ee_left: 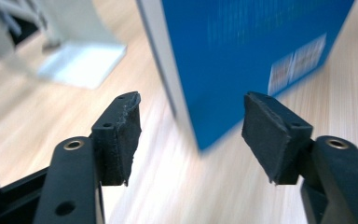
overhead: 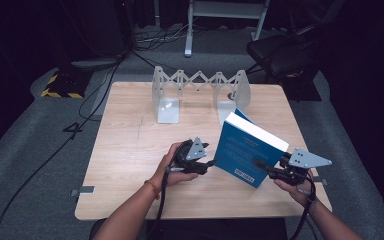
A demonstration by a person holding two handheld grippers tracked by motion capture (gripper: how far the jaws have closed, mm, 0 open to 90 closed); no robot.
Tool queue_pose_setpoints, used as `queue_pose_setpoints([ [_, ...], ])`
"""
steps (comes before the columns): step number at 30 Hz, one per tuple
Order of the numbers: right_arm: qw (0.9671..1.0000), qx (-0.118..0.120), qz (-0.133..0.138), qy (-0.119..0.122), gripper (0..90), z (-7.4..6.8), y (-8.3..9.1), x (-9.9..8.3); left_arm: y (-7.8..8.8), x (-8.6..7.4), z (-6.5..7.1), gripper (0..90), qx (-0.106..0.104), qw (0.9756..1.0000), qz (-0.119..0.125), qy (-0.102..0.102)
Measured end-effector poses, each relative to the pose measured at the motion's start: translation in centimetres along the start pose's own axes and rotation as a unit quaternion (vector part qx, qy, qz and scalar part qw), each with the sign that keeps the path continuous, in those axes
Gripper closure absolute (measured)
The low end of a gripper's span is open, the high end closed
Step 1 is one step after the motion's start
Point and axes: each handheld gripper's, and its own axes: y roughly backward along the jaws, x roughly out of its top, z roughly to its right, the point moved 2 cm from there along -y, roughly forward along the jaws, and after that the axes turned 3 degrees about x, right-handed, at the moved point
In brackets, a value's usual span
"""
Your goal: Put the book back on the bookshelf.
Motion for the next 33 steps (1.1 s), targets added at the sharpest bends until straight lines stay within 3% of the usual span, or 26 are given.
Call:
queue_pose_setpoints([
  [2,1.0,-0.005,-0.003,-0.002,59.7,0.0,0.0,0.0,0.9,-1.6,-0.2,36.1,0.009,0.9995,-0.03,0.001],
  [4,1.0,-0.007,-0.004,-0.004,60.1,0.2,-0.1,0.1,1.8,-3.2,-0.3,34.9,0.013,0.9988,-0.046,0.013],
  [7,0.9999,-0.007,-0.008,-0.003,60.9,0.3,-0.3,0.2,2.8,-4.9,-0.6,30.9,0.0,0.9972,-0.06,0.044],
  [10,0.9998,-0.011,-0.014,-0.006,61.6,0.4,-0.5,0.4,3.3,-6.3,-1.0,25.7,-0.001,0.994,-0.088,0.066],
  [12,0.9998,-0.013,-0.016,-0.006,61.9,0.6,-0.7,0.5,3.5,-7.1,-1.3,20.0,-0.002,0.9901,-0.109,0.088],
  [13,0.9997,-0.015,-0.016,-0.008,61.9,0.7,-0.9,0.5,3.7,-7.6,-1.4,19.1,0.007,0.9885,-0.117,0.096],
  [16,0.9995,-0.022,-0.018,-0.011,62.0,1.1,-1.4,0.8,4.0,-8.3,-1.8,19.9,0.017,0.9865,-0.115,0.115],
  [19,0.9994,-0.025,-0.017,-0.015,62.2,1.7,-1.9,1.0,3.8,-9.3,-2.1,19.2,0.048,0.981,-0.137,0.128],
  [21,0.9994,-0.029,-0.016,-0.013,62.3,1.9,-2.1,1.1,3.8,-9.7,-2.4,17.5,0.037,0.9806,-0.127,0.145],
  [23,0.9992,-0.035,-0.016,-0.01,62.3,2.0,-2.3,1.2,4.0,-9.9,-2.6,17.3,0.035,0.9814,-0.122,0.144],
  [33,0.9986,-0.049,-0.017,0.014,62.6,3.1,-4.5,2.7,4.0,-9.9,-2.6,17.0,0.034,0.9811,-0.122,0.146],
])
